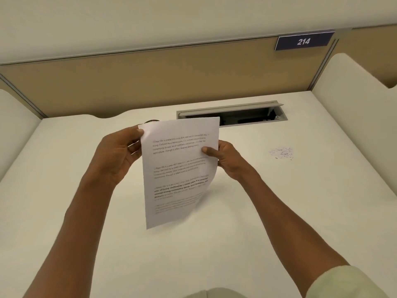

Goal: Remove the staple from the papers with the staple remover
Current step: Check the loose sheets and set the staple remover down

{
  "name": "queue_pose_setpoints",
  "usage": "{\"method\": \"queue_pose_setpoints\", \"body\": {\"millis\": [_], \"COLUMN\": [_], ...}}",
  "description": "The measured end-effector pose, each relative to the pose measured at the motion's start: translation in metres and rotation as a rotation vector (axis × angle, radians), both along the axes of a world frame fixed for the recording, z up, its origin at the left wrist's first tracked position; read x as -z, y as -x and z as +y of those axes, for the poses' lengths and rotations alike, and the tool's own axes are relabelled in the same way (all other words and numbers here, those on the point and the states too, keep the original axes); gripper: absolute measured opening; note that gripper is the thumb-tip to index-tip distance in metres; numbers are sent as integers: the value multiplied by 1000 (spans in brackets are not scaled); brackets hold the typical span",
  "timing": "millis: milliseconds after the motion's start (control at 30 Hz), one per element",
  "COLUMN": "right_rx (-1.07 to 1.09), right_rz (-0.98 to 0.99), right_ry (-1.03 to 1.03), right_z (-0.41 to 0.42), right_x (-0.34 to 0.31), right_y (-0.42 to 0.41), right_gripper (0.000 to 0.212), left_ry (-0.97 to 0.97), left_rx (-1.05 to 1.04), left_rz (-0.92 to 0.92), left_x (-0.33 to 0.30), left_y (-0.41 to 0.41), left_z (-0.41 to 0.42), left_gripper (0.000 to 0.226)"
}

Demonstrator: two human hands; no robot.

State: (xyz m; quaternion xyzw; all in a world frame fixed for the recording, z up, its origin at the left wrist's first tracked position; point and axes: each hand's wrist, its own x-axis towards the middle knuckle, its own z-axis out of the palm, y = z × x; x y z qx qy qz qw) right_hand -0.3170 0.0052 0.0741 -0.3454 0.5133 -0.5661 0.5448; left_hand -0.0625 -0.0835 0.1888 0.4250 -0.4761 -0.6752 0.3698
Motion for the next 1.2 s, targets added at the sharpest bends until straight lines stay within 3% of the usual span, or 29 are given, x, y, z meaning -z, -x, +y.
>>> {"method": "queue_pose_setpoints", "body": {"millis": [200, 433, 600, 800, 867, 1000, 1033, 1100, 1200], "right_rx": [140, 205, 253, 329, 389, 551, 548, 525, 487], "right_rz": [186, 465, 403, 386, 514, 1245, 1339, 1332, 1138], "right_ry": [50, 69, 90, 92, 72, 284, 375, 494, 506], "right_z": [9, 27, 41, 49, 50, 51, 53, 55, 50], "right_x": [-17, -30, -39, -43, -43, -36, -35, -37, -41], "right_y": [-3, -12, -17, -21, -26, -40, -44, -51, -52], "right_gripper": [33, 31, 23, 20, 13, 22, 25, 29, 19], "left_ry": [138, 586, 359, 283, 346, 730, 798, 821, 755], "left_rx": [-95, -377, -338, -309, -321, -366, -392, -449, -441], "left_rz": [-109, -482, -335, -201, -200, -326, -351, -365, -356], "left_x": [22, 43, 39, 34, 34, 37, 37, 37, 38], "left_y": [4, 10, 9, 9, 10, 21, 22, 22, 18], "left_z": [0, -7, -17, -12, -10, 6, 8, 5, -9], "left_gripper": [10, 17, 20, 25, 22, 8, 6, 5, 6]}}
